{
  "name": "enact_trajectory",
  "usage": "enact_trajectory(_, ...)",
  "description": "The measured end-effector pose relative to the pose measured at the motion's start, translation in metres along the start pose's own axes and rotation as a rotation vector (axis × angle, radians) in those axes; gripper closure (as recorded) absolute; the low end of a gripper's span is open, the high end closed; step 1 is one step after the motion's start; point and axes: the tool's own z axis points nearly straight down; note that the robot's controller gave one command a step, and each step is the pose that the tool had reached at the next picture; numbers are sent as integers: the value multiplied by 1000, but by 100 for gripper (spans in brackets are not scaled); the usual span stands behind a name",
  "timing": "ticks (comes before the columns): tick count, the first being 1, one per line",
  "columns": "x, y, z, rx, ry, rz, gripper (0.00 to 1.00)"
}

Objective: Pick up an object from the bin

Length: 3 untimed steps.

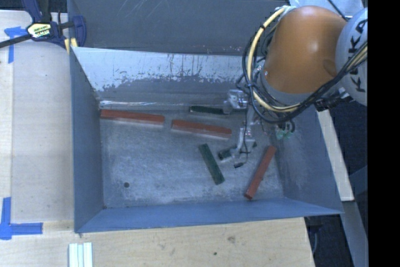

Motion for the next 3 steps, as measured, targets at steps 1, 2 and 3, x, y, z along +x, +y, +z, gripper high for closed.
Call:
enact_trajectory(1,9,-22,33,0,-6,-84,0)
enact_trajectory(2,1,-21,100,1,-5,-109,0)
enact_trajectory(3,-5,-70,141,2,-1,130,100)
